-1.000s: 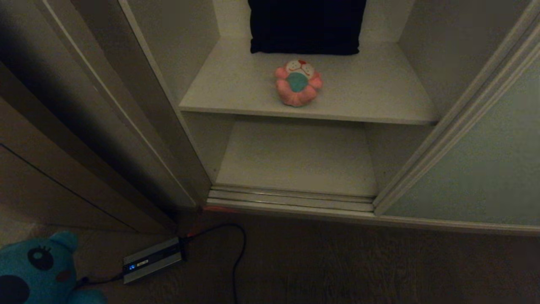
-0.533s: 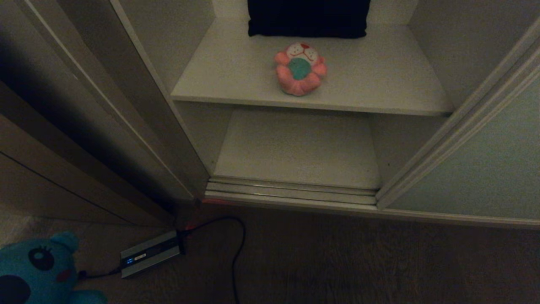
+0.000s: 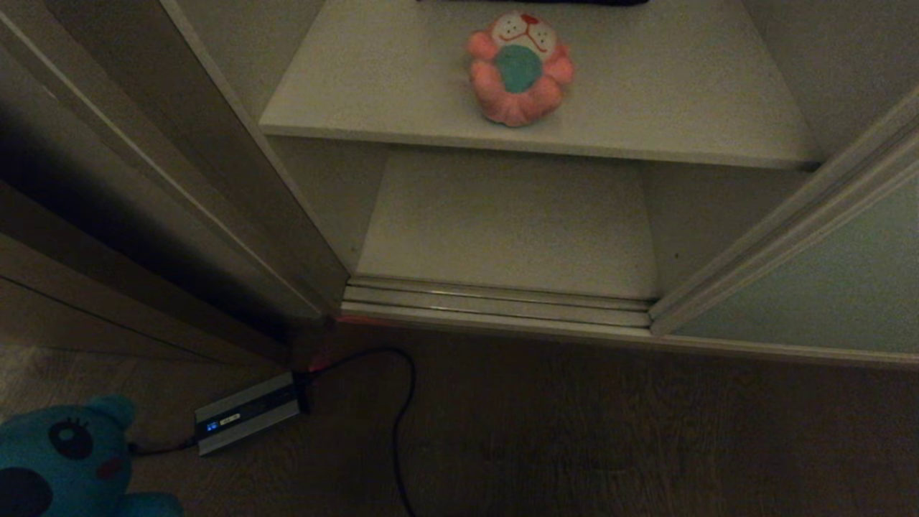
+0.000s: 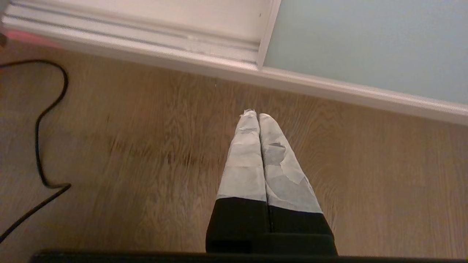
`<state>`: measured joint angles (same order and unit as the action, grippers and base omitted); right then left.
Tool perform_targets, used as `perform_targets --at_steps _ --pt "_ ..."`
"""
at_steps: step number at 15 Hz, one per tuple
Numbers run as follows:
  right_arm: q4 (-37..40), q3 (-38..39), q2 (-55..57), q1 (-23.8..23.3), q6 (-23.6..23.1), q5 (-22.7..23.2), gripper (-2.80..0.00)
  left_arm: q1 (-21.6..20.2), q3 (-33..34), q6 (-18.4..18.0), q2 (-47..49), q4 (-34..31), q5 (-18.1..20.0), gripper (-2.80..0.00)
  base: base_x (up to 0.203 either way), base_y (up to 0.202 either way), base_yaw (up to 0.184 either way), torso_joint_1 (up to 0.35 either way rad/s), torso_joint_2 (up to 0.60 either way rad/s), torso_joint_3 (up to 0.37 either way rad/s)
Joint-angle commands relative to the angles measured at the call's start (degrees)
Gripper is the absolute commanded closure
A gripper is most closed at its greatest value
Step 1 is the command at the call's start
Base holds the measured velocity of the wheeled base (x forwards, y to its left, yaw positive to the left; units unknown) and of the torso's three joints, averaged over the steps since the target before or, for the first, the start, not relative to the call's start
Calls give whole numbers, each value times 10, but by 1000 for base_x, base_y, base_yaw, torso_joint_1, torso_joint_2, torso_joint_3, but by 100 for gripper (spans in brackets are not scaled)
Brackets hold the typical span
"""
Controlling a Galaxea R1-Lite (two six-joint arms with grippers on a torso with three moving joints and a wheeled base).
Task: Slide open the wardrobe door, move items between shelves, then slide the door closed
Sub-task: Place the blue doll on the lower shelf
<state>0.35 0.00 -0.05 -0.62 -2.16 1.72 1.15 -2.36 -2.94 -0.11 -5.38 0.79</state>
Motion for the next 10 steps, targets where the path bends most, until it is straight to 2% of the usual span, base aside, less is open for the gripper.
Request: perform_targets --at_steps 1,10 --pt "0 2 0 0 0 0 0 0 1 0 0 0 0 0 0 0 0 -2 2 -199" --pt "0 2 0 0 0 0 0 1 0 4 0 -1 0 0 0 0 0 2 3 -196"
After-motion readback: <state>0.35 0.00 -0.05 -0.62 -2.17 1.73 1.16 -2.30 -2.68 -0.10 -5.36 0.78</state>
